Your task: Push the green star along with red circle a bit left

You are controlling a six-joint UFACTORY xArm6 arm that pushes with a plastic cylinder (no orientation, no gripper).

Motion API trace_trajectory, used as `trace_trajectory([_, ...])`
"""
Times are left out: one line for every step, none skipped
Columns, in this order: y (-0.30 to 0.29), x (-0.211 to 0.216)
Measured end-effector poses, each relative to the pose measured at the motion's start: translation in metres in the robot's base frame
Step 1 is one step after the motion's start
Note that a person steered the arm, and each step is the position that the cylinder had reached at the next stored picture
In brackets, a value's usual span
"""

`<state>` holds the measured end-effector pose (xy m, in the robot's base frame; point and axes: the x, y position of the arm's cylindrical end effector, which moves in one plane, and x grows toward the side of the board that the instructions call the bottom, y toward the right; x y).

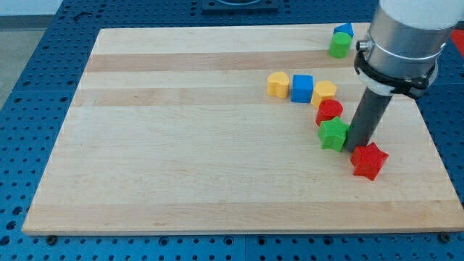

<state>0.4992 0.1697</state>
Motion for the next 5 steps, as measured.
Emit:
trace_trajectory([0.0,-0.008])
trace_trajectory([0.0,-0.015])
trace_trajectory([0.0,-0.016])
trace_trajectory([0.0,-0.012])
trace_trajectory([0.0,0.001])
